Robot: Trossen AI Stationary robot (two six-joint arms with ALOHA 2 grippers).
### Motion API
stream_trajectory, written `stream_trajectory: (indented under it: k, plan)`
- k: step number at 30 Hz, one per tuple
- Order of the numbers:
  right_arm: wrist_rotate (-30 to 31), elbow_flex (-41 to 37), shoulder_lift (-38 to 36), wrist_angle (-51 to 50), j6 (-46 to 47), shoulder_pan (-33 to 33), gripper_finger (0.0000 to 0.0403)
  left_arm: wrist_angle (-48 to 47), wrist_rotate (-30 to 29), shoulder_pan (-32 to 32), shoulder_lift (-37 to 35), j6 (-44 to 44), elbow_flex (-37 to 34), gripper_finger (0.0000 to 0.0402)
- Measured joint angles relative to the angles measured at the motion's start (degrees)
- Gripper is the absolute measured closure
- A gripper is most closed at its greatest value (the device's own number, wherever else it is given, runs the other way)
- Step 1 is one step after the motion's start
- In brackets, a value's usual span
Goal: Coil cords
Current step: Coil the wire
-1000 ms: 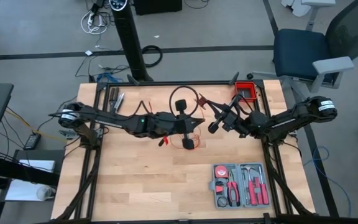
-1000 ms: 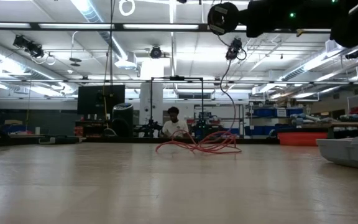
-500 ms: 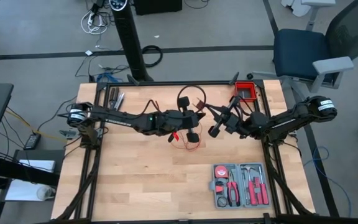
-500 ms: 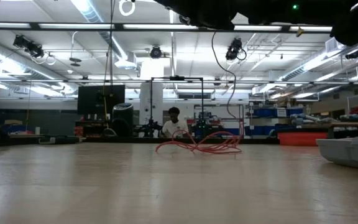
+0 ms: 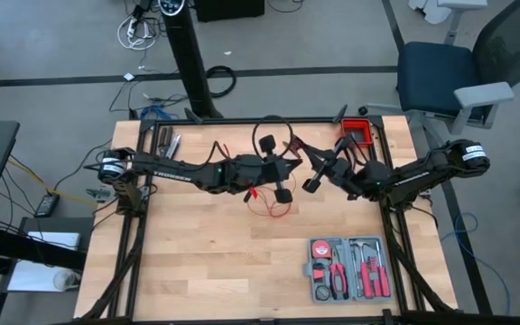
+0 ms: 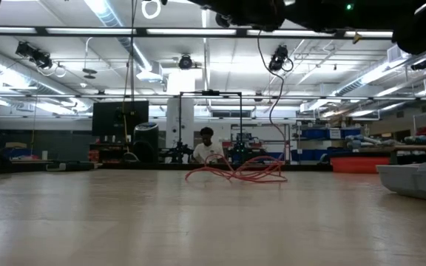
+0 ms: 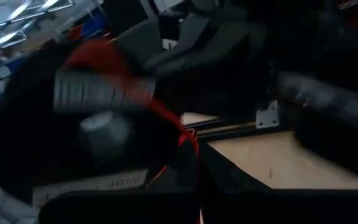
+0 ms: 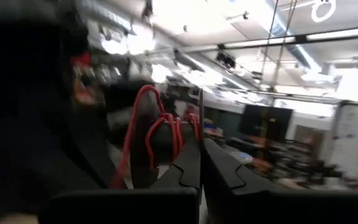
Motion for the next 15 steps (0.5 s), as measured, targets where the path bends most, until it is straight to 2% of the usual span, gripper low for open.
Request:
stream_trajectory:
  k: [5,9,15]
  plan:
    - [1.2,0.0,0.0,-1.6,-4.9,0.0,0.0403,0.6,2.9,0.0,0.0,-0.5,0.0,0.0401]
    - [1.2,0.0,0.0,-1.4,-5.1,-0.5,0.0403,1.5,7.1,0.0,0.7,-0.5,0.0,0.0400]
    - [-0.9,0.0,0.1,-1.1,-5.1,-1.0,0.0403,2.4,9.0,0.3,3.3,1.2,0.0,0.0400]
